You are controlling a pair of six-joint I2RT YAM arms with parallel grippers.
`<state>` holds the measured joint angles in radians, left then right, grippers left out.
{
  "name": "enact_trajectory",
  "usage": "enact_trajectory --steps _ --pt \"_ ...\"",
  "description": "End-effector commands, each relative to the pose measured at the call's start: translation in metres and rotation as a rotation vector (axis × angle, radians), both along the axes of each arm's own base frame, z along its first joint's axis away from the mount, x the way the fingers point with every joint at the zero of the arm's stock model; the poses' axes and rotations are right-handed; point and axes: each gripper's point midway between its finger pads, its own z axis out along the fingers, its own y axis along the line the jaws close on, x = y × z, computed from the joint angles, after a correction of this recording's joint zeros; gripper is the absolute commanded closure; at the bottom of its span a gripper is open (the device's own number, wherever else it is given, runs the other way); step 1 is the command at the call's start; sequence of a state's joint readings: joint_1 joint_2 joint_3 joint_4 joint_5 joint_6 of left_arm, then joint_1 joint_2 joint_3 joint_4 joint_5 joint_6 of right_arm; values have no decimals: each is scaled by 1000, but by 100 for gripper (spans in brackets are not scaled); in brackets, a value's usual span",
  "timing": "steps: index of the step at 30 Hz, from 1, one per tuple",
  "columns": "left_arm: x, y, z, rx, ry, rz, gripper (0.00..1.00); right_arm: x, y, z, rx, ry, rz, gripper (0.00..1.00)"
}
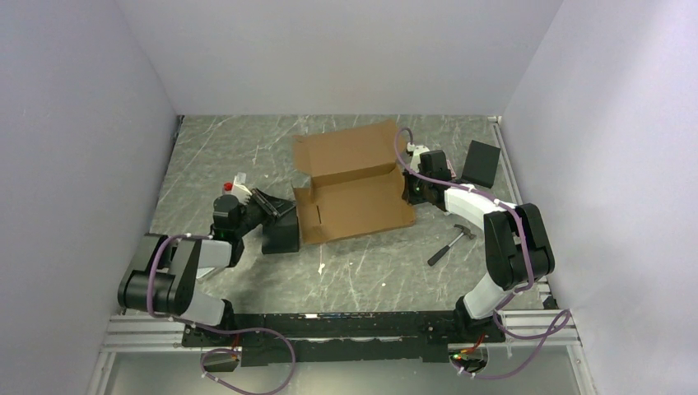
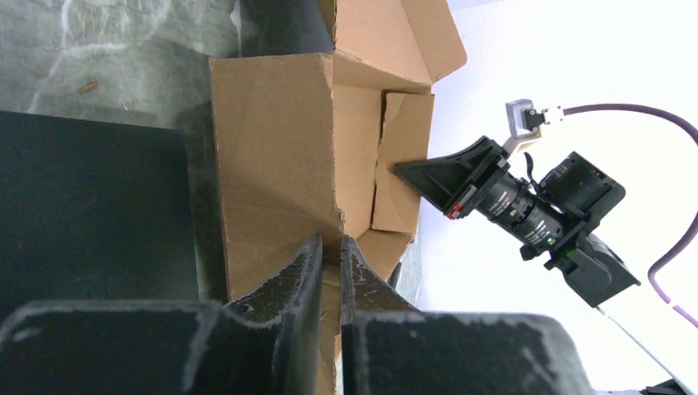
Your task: Fold the paper box
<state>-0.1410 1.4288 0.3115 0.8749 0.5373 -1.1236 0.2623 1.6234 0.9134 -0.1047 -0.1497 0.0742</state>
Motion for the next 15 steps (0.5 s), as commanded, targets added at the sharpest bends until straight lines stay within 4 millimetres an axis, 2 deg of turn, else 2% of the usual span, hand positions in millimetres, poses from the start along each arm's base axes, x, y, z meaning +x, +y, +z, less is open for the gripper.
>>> enact_trajectory --steps 1,3,9,15 --pt "0 -8 18 -82 -85 -43 82 11 11 11 38 -38 22 100" --pt "1 -9 19 -104 -100 -52 75 11 11 11 39 -38 24 100" --pt "4 -9 17 -158 -100 -59 71 11 11 11 38 -37 26 100" --pt "7 -7 4 -172 -48 -45 89 11 11 9 36 -32 26 100"
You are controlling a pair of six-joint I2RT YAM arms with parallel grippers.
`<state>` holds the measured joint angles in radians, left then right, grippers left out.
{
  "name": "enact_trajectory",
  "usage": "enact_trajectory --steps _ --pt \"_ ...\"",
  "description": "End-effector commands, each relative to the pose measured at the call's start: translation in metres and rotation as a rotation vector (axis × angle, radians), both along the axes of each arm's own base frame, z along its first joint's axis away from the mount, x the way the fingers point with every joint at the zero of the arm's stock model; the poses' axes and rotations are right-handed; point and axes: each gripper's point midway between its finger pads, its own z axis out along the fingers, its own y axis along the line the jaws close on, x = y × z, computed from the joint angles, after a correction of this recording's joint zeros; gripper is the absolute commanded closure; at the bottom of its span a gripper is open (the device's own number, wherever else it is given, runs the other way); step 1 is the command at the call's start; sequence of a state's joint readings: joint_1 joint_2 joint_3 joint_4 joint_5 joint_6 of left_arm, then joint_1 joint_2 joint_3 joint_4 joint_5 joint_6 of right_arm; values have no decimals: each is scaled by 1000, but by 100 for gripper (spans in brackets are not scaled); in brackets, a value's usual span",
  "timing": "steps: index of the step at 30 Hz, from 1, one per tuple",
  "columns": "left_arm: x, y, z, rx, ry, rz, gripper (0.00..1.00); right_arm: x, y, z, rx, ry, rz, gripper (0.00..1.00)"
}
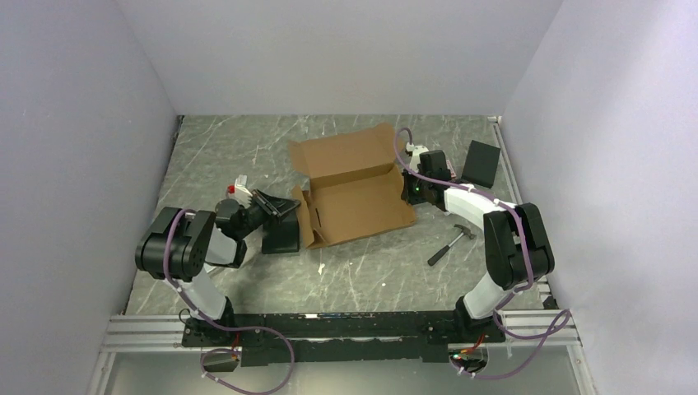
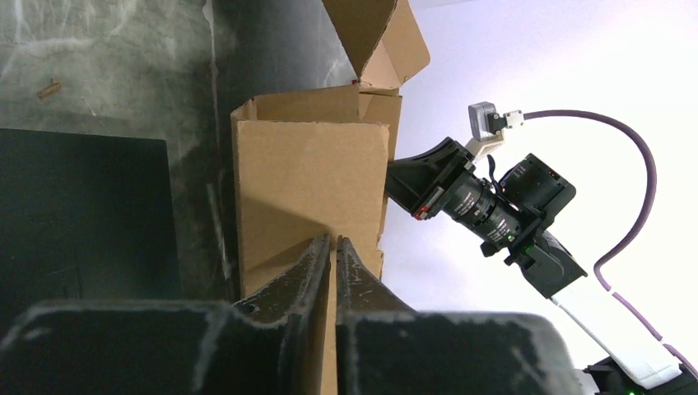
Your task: Fold the paper box
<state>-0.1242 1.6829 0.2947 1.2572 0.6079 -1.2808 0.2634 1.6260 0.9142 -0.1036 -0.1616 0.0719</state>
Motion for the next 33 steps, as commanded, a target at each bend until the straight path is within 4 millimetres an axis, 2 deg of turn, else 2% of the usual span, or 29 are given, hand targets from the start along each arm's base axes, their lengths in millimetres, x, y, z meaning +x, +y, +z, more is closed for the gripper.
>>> enact_trajectory --steps 1,5,11,14,16,23,25,28,33 --pt "0 0 5 -19 -20 -15 92 11 9 9 30 -34 14 100" --pt "-1 1 -12 59 63 -24 92 11 9 10 29 -35 14 100" --pt "-6 12 -21 268 135 -39 69 12 9 8 29 -30 13 100" --pt "-13 17 -27 346 182 -66 61 12 9 7 28 -28 15 100" --pt "-15 14 -31 362 202 -108 57 12 9 7 27 -28 13 100" --pt "-20 7 -48 338 250 -181 55 12 8 9 28 -33 11 100" --pt "-22 6 -49 337 251 -188 52 12 8 8 28 -32 12 100" --pt "-23 4 -46 317 213 -188 41 12 9 7 29 -28 14 100" --pt "-20 -3 -36 250 147 -198 37 12 9 8 29 -30 14 100"
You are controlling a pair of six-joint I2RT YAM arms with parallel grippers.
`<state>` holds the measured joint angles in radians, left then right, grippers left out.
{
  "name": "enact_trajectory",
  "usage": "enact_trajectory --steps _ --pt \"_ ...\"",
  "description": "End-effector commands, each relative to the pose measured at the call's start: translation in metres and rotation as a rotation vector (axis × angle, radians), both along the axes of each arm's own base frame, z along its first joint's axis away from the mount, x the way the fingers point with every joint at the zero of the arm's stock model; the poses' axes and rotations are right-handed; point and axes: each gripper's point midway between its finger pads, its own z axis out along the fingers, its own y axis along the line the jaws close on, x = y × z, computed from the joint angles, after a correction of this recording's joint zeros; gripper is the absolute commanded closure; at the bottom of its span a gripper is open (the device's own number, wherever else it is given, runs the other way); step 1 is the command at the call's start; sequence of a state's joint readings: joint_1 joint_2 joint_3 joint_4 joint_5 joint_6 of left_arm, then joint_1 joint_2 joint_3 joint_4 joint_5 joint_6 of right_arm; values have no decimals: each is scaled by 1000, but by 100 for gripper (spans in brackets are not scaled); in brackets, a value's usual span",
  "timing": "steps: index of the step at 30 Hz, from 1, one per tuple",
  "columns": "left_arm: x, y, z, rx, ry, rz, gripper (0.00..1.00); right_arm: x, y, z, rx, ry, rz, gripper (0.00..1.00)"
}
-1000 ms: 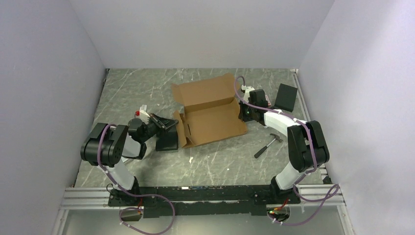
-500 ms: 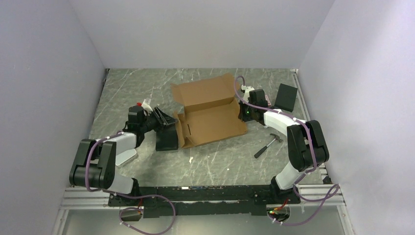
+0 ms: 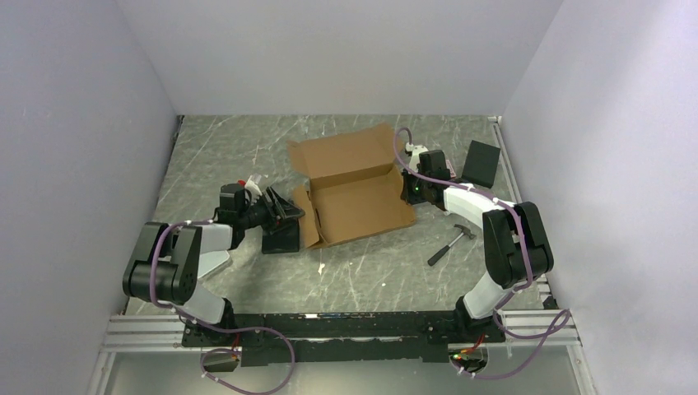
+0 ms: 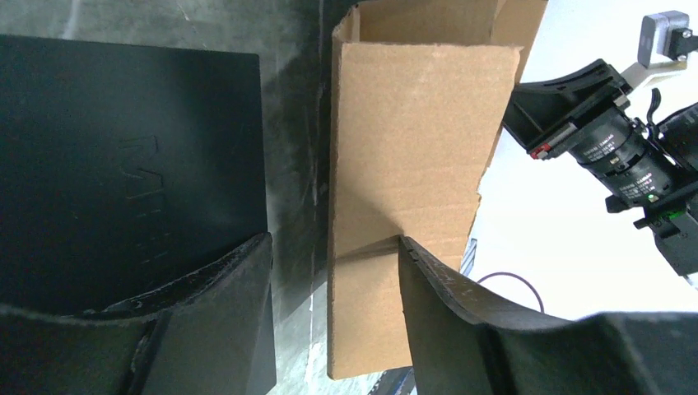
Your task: Fold the paper box
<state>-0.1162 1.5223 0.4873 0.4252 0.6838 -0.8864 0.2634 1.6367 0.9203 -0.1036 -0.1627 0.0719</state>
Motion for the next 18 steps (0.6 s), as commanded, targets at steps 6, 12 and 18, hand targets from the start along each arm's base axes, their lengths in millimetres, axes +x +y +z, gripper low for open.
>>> enact_trajectory --steps 6,12,18 --pt "1 -13 8 -127 -72 -51 39 10 9 10 30 -36 13 100" --pt "7 -19 23 -198 -141 -77 39 11 8 10 29 -35 13 100" --pt "6 -23 33 -253 -178 -102 37 10 9 8 28 -31 14 100"
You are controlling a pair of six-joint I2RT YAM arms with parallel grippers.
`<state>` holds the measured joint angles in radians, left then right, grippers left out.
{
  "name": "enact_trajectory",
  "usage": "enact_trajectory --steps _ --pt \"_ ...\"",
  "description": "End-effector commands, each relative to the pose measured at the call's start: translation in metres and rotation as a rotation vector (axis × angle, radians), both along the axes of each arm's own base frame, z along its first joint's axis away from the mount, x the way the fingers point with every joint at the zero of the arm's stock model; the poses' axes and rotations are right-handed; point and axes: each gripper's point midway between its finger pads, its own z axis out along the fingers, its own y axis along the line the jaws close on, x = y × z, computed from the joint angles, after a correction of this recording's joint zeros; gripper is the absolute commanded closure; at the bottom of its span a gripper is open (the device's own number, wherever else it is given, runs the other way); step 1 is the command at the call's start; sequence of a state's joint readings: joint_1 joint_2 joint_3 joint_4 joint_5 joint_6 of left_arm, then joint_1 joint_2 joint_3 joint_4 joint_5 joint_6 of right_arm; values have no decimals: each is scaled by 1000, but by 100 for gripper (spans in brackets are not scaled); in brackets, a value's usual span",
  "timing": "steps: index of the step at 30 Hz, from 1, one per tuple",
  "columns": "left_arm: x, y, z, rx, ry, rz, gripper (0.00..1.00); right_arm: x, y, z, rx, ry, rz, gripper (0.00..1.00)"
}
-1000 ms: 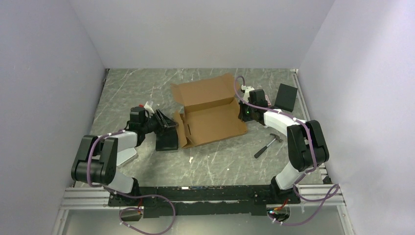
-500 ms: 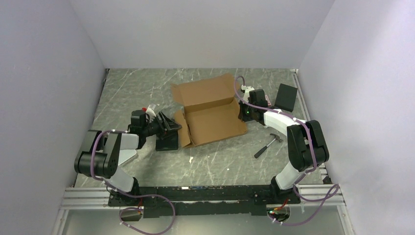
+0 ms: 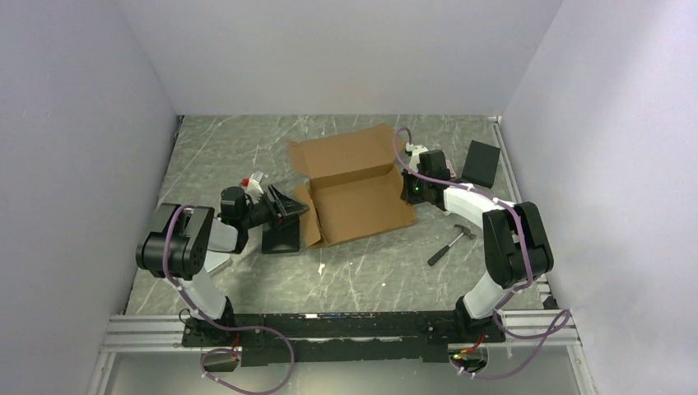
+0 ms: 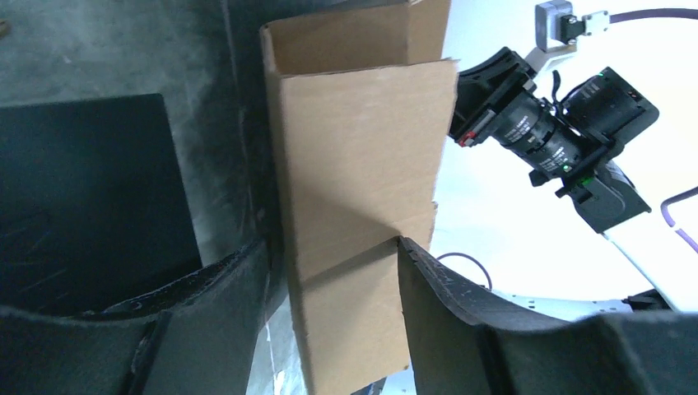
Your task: Fold the paper box
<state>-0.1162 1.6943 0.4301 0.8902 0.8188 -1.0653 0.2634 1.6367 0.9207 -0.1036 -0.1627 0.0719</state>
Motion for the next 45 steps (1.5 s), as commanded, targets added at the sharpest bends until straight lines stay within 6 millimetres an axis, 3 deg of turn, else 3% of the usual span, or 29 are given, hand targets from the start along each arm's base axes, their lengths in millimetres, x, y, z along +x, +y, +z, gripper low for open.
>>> enact_trajectory --steps 1,8,20,30,45 --pt "1 -6 20 -67 -85 -40 37 10 9 8 27 -30 14 100" --pt "5 -9 15 -39 -32 -35 37 9 11 8 30 -28 21 100" --pt "7 -23 34 71 -33 -59 38 8 15 7 25 -27 31 100" --pt "13 -30 26 253 50 -64 39 8 18 8 25 -30 39 100" --pt "2 -35 -2 640 201 -67 43 7 23 13 26 -44 52 100"
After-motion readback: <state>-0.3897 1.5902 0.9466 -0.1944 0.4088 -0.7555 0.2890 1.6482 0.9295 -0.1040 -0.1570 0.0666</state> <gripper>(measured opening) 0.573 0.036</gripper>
